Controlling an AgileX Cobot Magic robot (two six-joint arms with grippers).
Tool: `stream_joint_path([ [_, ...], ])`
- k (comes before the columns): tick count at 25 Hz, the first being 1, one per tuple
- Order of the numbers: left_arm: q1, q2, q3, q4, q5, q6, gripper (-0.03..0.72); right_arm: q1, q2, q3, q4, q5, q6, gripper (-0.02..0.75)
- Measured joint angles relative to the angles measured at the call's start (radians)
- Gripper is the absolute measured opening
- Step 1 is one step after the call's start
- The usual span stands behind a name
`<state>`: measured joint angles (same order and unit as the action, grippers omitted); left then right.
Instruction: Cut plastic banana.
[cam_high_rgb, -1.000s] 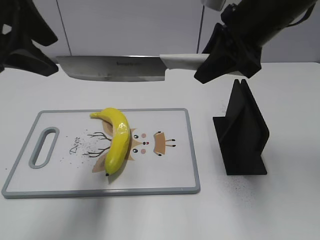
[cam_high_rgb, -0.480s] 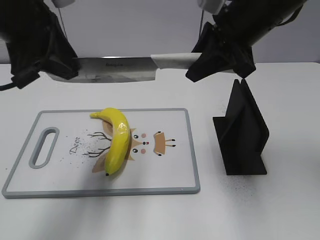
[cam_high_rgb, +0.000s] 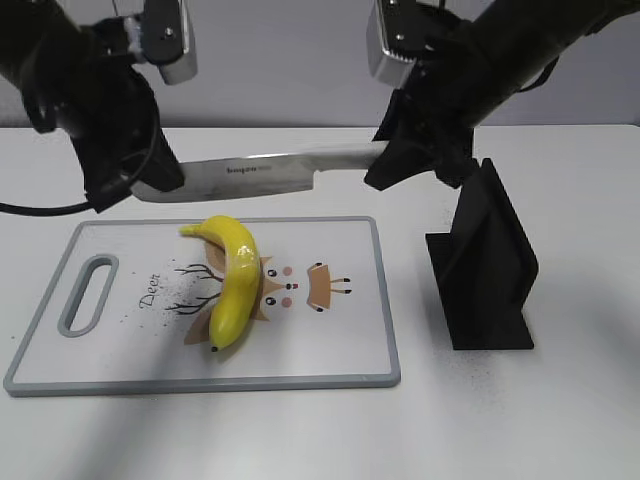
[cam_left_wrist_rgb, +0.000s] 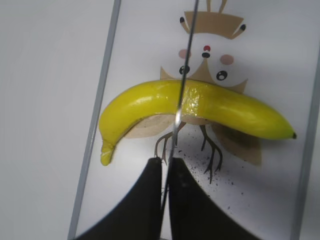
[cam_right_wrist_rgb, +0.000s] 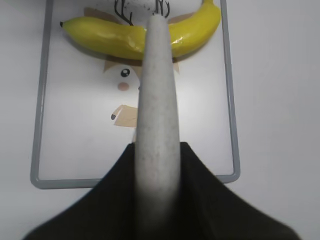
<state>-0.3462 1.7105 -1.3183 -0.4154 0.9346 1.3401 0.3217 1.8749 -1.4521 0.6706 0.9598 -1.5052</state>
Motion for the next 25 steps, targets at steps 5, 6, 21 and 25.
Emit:
stream_joint_path([
  [5,0.000,0.126,0.013,0.013,-0.067,0.000,0.020,0.001,0.115,0.000,-0.003,-0.047,-0.007,0.162],
  [6,0.000,0.152,0.019,0.010,-0.079,0.001,0.020,0.001,0.146,0.000,-0.005,-0.050,-0.007,0.162],
  [21,-0.002,0.307,0.038,-0.031,-0.140,-0.004,0.016,0.057,0.307,-0.010,-0.179,-0.140,0.034,0.162],
  [25,-0.002,0.270,0.049,0.003,-0.127,-0.011,0.009,0.068,0.258,-0.010,-0.180,-0.139,0.043,0.162],
])
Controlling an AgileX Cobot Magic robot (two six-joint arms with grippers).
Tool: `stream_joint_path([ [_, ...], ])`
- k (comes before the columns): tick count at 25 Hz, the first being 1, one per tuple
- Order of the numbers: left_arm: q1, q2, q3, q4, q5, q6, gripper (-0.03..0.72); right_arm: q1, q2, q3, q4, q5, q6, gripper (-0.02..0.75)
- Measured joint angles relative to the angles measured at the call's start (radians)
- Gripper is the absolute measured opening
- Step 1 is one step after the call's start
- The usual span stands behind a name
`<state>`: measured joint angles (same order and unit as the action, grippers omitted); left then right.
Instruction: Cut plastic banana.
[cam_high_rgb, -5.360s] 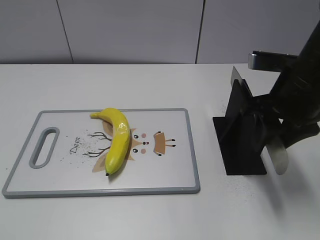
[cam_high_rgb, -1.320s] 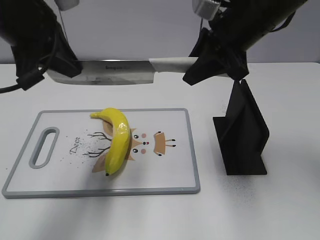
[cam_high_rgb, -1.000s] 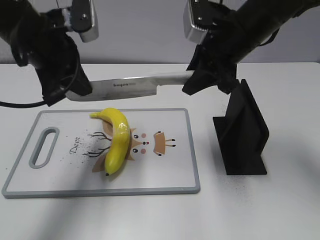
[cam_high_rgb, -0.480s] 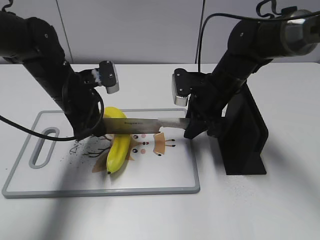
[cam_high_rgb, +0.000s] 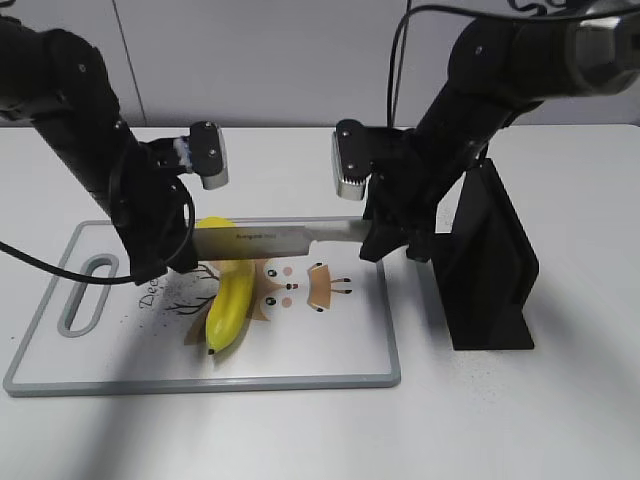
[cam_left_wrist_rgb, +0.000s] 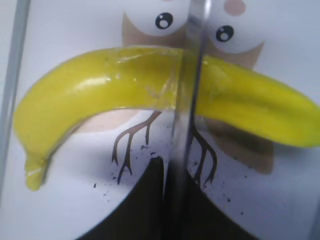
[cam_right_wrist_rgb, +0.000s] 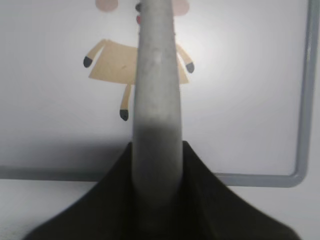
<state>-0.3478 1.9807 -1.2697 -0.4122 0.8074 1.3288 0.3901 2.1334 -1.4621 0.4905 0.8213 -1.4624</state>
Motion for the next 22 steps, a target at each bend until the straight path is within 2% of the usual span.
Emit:
stream_joint_path([
  [13,0.001,-0.380,0.000,0.007,0.174,-0.008,-0.001,0.003,-0.341,0.000,0.009,0.102,0.000,0.162],
  [22,0.001,-0.413,0.000,0.004,0.188,-0.008,0.014,0.003,-0.356,0.000,0.014,0.112,0.000,0.162],
])
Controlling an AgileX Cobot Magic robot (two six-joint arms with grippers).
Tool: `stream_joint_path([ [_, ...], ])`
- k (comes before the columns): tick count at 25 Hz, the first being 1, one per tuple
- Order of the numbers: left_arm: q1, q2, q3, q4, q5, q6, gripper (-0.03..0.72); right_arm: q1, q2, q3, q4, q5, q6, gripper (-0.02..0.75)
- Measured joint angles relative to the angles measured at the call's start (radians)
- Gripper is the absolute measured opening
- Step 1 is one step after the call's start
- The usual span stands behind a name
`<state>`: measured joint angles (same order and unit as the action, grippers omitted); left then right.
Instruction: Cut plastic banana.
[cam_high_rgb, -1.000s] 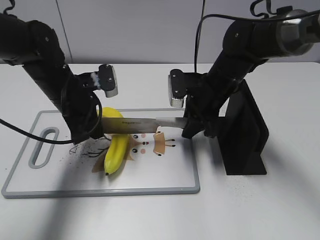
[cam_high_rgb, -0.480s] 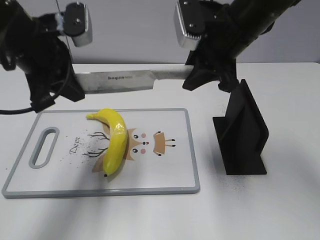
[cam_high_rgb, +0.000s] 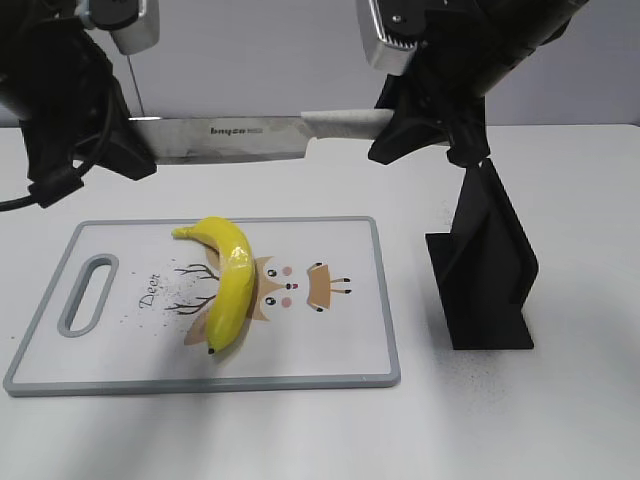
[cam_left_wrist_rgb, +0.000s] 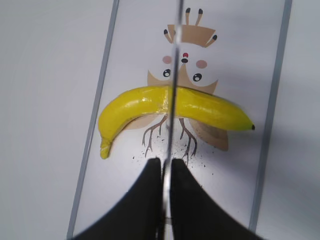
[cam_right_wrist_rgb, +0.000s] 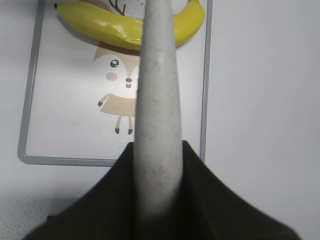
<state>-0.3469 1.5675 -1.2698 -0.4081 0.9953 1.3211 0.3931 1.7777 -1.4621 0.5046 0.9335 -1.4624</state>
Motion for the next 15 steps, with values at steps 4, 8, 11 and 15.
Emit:
stream_joint_path([
  [4,0.000,0.000,0.000,-0.021,0.002,0.000,0.220,0.000,0.000,0.000,0.000,0.000,0.002,0.162],
  [8,0.000,0.000,0.000,-0.033,0.002,-0.019,0.566,0.000,0.000,0.000,0.000,-0.013,0.011,0.162],
  [11,0.013,-0.005,0.000,-0.003,-0.049,-0.139,0.661,0.000,0.000,0.000,-0.007,-0.013,0.018,0.162],
  [15,0.069,-0.022,-0.004,0.086,-0.092,-0.388,0.675,0.000,0.000,-0.003,-0.041,0.003,0.091,0.162],
])
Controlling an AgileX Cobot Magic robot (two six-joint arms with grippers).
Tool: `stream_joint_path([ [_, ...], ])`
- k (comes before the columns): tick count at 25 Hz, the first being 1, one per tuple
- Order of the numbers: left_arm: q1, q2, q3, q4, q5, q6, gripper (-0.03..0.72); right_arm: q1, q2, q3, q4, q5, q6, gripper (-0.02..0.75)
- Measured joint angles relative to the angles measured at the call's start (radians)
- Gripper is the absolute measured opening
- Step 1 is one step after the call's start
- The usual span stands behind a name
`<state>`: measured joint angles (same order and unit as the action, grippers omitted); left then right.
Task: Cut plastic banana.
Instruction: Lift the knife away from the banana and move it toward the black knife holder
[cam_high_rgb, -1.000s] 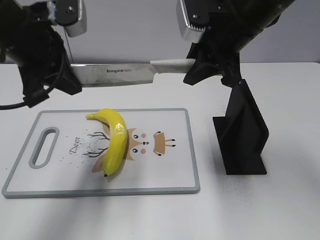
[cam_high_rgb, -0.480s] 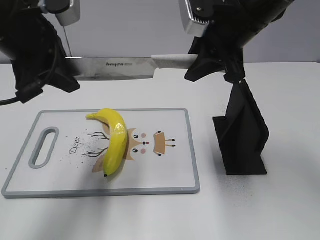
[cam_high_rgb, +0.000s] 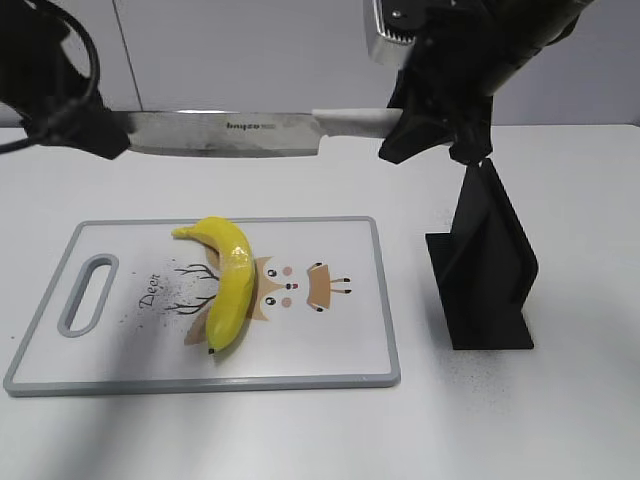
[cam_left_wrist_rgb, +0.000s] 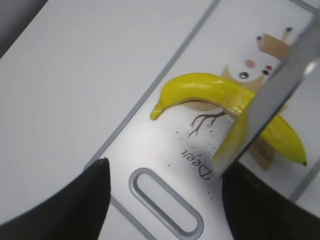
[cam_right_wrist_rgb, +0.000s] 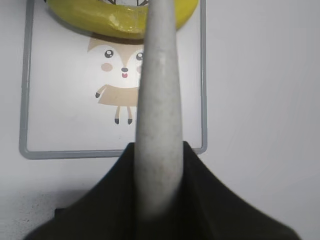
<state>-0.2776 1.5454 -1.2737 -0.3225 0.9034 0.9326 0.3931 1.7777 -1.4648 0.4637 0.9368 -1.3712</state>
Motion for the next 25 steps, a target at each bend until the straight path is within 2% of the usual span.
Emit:
stream_joint_path([
  [4,0.075,-0.008,-0.033,0.103,0.033,-0.330,0.657,0.000,-0.002,-0.021,-0.048,0.008,0.186,0.162],
  [7,0.129,-0.008,-0.053,0.200,0.124,-0.567,0.617,0.000,-0.011,-0.042,-0.067,0.018,0.420,0.162],
  [9,0.161,-0.009,-0.056,0.275,0.200,-0.686,0.588,0.000,-0.019,-0.057,-0.072,0.036,0.578,0.162],
  [12,0.190,-0.009,-0.056,0.323,0.294,-0.750,0.569,0.000,-0.037,-0.065,-0.073,0.102,0.718,0.162],
  [15,0.195,-0.019,-0.051,0.323,0.309,-0.774,0.564,0.000,-0.065,-0.061,-0.082,0.172,0.836,0.162],
  [18,0.195,-0.086,0.015,0.291,0.309,-0.787,0.562,0.000,-0.124,-0.010,-0.091,0.182,0.933,0.162],
  [25,0.195,-0.385,0.261,0.271,0.313,-0.790,0.562,0.000,-0.359,0.260,-0.142,0.021,1.182,0.162],
])
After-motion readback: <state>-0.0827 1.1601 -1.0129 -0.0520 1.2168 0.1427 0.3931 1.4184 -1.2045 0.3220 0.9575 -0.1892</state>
